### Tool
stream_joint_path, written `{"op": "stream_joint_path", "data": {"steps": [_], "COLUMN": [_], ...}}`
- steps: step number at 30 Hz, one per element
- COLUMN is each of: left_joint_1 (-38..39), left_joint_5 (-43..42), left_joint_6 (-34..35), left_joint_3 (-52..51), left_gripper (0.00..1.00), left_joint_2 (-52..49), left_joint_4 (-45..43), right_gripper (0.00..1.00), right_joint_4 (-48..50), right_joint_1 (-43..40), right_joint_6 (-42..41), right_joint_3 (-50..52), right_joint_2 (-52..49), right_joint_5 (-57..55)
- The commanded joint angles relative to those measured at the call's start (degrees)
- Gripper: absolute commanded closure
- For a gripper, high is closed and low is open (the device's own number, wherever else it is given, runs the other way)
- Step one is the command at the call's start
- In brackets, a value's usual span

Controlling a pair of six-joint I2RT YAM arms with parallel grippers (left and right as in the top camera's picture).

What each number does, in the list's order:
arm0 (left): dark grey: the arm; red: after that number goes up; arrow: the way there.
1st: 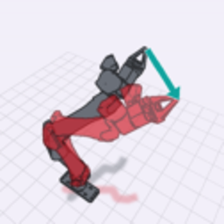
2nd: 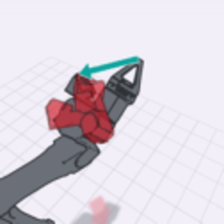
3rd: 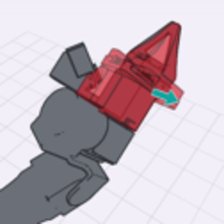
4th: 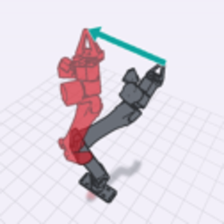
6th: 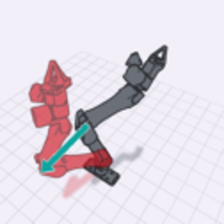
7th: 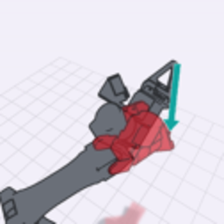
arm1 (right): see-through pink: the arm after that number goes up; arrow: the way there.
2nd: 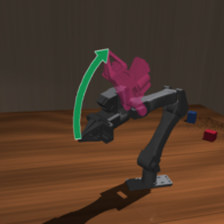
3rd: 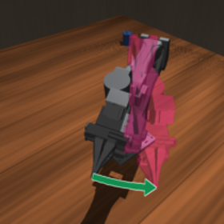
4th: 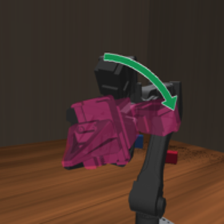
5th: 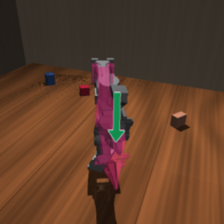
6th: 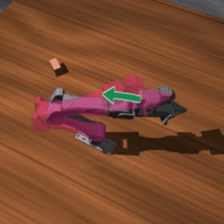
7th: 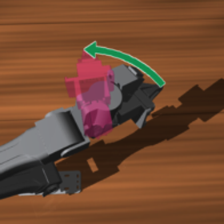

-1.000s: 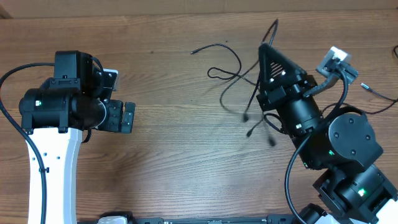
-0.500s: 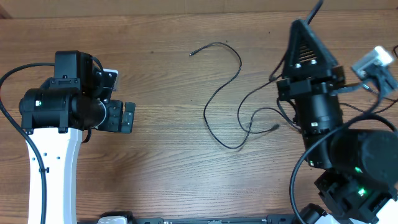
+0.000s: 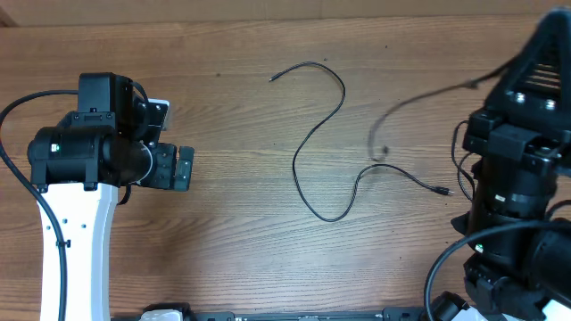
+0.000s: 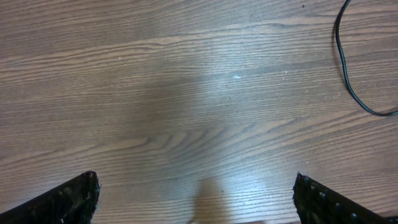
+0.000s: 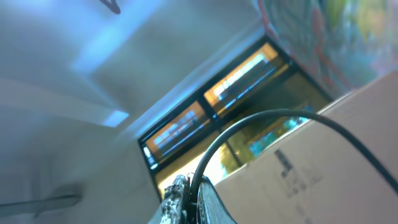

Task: Untangle cables
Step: 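Carry the black cable to the far right edge and release it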

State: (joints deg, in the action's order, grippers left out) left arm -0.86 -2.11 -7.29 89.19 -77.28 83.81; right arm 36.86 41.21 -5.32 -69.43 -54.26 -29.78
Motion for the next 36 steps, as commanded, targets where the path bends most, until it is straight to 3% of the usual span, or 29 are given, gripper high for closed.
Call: {"op": "stream_joint_path", "data": {"steps": [1,6,13,16,23,29,36], "left_joint_1": [-0.35,-0.35,-0.35,-0.35,-0.35,-0.35,-0.35], "left_joint_5": [0.17,0.17,0.17,0.17,0.17,0.17,0.17], "left_joint_6": [0.00,0.00,0.00,0.00,0.00,0.00,0.00], "left_joint_3": [0.31,0.31,0.31,0.31,0.31,0.31,0.31], "left_gripper": [0.01,0.00,0.00,0.00,0.01,0.00,0.01], "left_joint_2": [-0.24,-0.24,-0.24,-0.24,-0.24,-0.24,-0.24], "left_joint_4": [-0.02,-0.02,-0.02,-0.02,-0.02,-0.02,-0.02], "right_gripper": [0.96,0.96,0.96,0.96,0.96,0.96,0.96], "right_joint_4": [0.90,1.77,15.96,21.29,19.45,-2.54,-23.61], "right_joint_1": [-0.42,-0.48,-0.76,-3.54,-20.31,-34.88,-47.60], "right_joint_6": [8.48,24.68,66.10,76.11,68.54,49.77,31.58], "right_joint_3": [-1.20,-1.20,-1.20,-1.20,-1.16,-1.16,-1.16], "right_joint_2": [0.24,-1.01,-5.92,-7.96,-11.17,-13.92,-16.00], "right_joint_5": [-3.08,-8.90,-18.71,-21.77,-28.24,-28.26,-18.08]}}
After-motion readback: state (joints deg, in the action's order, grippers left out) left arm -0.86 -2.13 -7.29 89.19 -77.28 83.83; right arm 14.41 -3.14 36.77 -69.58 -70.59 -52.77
